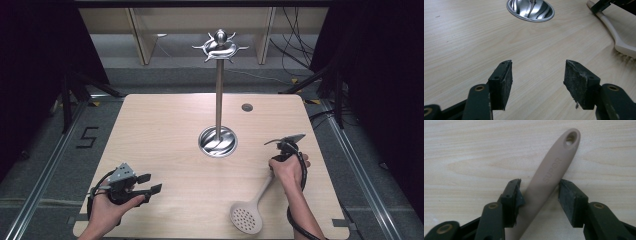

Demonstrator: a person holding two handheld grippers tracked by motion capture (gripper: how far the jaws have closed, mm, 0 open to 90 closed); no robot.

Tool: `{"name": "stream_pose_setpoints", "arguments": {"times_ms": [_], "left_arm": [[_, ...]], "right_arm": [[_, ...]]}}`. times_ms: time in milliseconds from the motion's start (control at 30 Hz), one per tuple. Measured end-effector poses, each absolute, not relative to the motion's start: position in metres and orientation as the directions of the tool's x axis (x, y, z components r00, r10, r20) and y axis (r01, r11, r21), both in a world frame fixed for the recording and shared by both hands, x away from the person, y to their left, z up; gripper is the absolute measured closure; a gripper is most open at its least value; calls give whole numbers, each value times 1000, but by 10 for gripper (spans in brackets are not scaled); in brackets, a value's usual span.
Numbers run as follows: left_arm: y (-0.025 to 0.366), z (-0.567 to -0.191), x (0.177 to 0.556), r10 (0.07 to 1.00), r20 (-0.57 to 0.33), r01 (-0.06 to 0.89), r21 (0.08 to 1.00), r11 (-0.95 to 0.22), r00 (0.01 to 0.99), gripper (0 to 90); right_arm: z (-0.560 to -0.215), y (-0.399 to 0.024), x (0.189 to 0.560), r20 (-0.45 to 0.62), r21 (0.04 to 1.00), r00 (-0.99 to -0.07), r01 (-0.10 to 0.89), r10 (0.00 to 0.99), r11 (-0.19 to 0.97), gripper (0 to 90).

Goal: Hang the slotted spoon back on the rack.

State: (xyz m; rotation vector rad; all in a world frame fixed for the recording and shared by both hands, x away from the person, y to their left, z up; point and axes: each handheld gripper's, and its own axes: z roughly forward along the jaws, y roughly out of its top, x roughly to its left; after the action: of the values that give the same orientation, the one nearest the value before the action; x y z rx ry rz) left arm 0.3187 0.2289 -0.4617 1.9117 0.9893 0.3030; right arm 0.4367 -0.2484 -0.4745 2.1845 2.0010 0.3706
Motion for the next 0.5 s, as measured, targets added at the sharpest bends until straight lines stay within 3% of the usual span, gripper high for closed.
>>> {"name": "stream_pose_setpoints", "arguments": {"times_ms": [67,200,300,367,467,500], "left_arm": [[229,-462,319,740,-187,514,823,-241,646,390],[228,-462,319,737,-186,513,822,-246,650,390],[227,-463,319,737,-182,515,819,-254,652,390],[227,-462,319,730,-184,511,821,-253,658,390],[227,-462,319,732,-196,517,822,-240,652,390],[227,-462,319,731,-200,519,821,-239,652,390]], "right_arm": [[-477,-252,438,68,311,24,949,997,-44,570],[-476,-250,440,93,311,4,950,996,-33,627],[-473,-243,442,119,269,61,959,991,-91,646],[-475,-245,442,97,299,13,953,995,-41,660],[-473,-241,445,139,280,87,952,986,-124,677],[-474,-243,445,129,267,61,959,990,-94,681]]}}
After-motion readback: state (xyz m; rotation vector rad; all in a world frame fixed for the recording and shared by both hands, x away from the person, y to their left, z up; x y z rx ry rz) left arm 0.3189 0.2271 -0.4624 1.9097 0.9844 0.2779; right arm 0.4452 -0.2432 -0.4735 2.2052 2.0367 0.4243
